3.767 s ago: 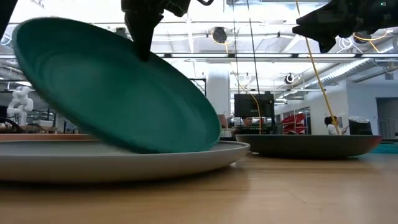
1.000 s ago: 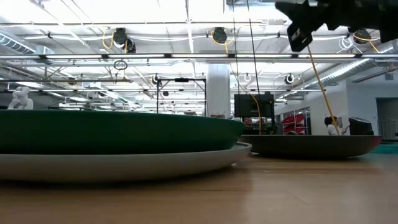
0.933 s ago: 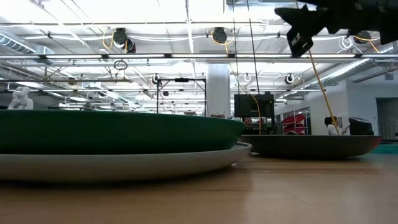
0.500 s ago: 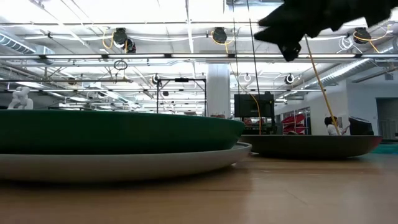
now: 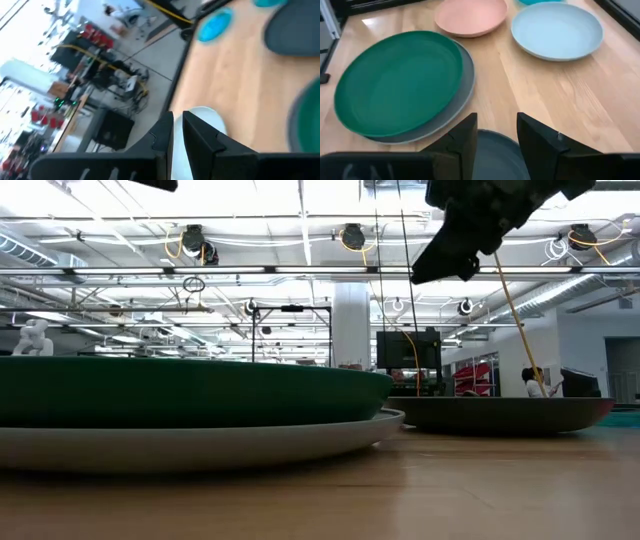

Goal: Stack plastic plates
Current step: Stack the black plate on top of the green plate

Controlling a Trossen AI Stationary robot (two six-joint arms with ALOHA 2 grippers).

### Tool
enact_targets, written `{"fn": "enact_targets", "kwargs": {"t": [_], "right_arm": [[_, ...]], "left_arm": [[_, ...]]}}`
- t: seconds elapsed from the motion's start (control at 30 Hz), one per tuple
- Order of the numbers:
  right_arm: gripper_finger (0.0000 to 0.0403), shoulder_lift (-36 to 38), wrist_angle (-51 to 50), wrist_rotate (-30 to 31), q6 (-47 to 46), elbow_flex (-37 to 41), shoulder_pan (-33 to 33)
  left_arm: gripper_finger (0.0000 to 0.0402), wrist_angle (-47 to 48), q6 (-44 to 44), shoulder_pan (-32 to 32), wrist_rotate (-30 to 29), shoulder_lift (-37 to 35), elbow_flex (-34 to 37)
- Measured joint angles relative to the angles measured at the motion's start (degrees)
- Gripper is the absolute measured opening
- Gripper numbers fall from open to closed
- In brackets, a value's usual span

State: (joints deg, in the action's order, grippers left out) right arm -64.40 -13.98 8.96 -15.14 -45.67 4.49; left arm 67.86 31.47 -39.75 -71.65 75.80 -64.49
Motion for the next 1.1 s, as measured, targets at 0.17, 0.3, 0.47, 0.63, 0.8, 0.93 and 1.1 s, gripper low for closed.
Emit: {"fn": "enact_targets", "kwargs": {"t": [0.17, 0.3, 0.47, 0.63, 0.8, 0.93, 1.1], "right_arm": [[0.0130, 0.0, 0.9, 0.0, 0.9, 0.0, -1.7], [0.0130, 0.0, 2.2, 0.0, 2.0, 0.0, -3.0], [0.0130, 0.0, 3.9, 0.0, 3.0, 0.0, -4.7], [0.0130, 0.0, 3.9, 0.0, 4.5, 0.0, -6.1], [0.0130, 0.0, 4.7, 0.0, 5.5, 0.1, -7.0], [0.0130, 0.0, 4.7, 0.0, 5.5, 0.1, -7.1], [0.0130, 0.0, 4.8, 0.0, 5.5, 0.1, -7.1]], "left_arm": [[0.0049, 3.7, 2.8, 0.3, -3.2, -4.7, 2.3], [0.0049, 3.8, 0.5, 0.3, -4.5, -11.0, 4.5], [0.0049, -1.7, 1.2, 0.3, -2.0, -18.8, 5.6], [0.0049, -13.8, -6.7, 0.3, 10.8, -19.8, 5.9], [0.0049, -38.0, -34.3, 0.3, 37.2, -18.1, 11.4], [0.0049, -51.1, -54.0, 0.8, 59.2, -17.7, 16.8], [0.0049, -49.2, -51.2, 6.8, 56.9, -22.2, 19.7]]}}
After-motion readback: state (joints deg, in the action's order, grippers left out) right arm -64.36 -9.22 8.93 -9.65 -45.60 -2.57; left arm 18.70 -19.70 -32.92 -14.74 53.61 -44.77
